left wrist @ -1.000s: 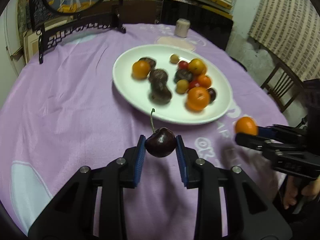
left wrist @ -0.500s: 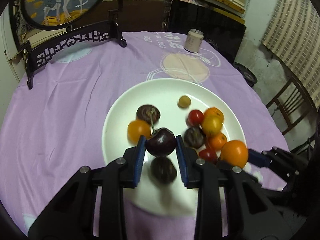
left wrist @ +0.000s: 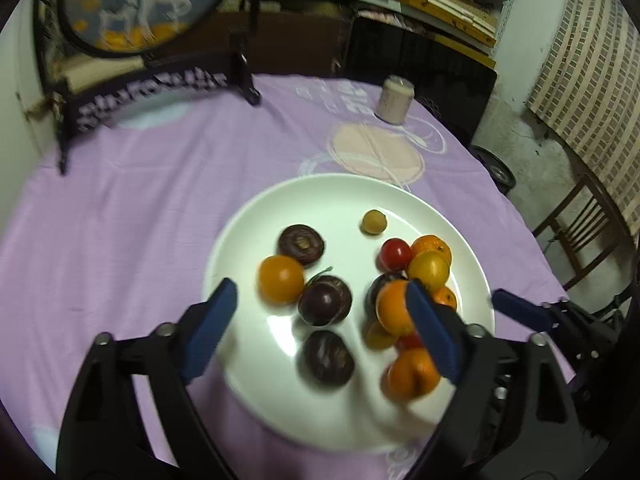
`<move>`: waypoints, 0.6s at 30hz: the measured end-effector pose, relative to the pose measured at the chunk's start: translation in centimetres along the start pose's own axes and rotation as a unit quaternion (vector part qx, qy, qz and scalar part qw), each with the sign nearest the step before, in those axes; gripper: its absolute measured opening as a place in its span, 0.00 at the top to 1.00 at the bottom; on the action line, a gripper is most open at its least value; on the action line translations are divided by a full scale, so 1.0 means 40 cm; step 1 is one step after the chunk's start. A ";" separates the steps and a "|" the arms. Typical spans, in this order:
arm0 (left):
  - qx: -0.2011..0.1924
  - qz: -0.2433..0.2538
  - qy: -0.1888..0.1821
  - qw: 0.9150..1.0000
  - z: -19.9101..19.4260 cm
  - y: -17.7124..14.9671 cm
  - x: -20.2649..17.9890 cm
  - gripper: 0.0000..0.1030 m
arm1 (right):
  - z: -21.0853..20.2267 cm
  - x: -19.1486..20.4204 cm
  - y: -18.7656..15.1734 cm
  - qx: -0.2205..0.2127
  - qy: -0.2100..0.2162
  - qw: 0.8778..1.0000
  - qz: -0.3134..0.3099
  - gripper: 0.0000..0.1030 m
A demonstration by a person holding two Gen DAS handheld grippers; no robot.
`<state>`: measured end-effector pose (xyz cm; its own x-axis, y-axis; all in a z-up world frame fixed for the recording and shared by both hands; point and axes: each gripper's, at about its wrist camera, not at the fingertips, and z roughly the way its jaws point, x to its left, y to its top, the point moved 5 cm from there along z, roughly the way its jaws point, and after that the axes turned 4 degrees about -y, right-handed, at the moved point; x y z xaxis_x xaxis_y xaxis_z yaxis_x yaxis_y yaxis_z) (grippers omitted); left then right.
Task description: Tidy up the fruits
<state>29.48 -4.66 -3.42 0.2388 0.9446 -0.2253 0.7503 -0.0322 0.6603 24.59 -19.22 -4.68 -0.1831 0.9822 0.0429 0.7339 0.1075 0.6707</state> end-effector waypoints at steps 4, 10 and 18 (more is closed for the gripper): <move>-0.030 0.003 0.038 0.999 -0.108 -0.060 -0.002 0.02 | -0.068 -0.010 -0.058 -0.008 -0.013 1.000 0.006 0.09; -0.045 0.002 0.095 0.994 -0.210 -0.155 0.001 0.02 | -0.121 -0.013 -0.124 0.006 -0.051 0.999 0.016 0.03; -0.051 0.017 0.078 0.996 -0.286 -0.223 -0.038 0.02 | -0.162 0.015 -0.157 0.008 -0.058 0.998 0.003 0.02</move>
<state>15.37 -2.09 -0.76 0.1590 0.9829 -0.0931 0.6755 -0.0396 0.7363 15.62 -20.30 -4.06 -0.1025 0.9940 -0.0393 0.7454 0.1029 0.6586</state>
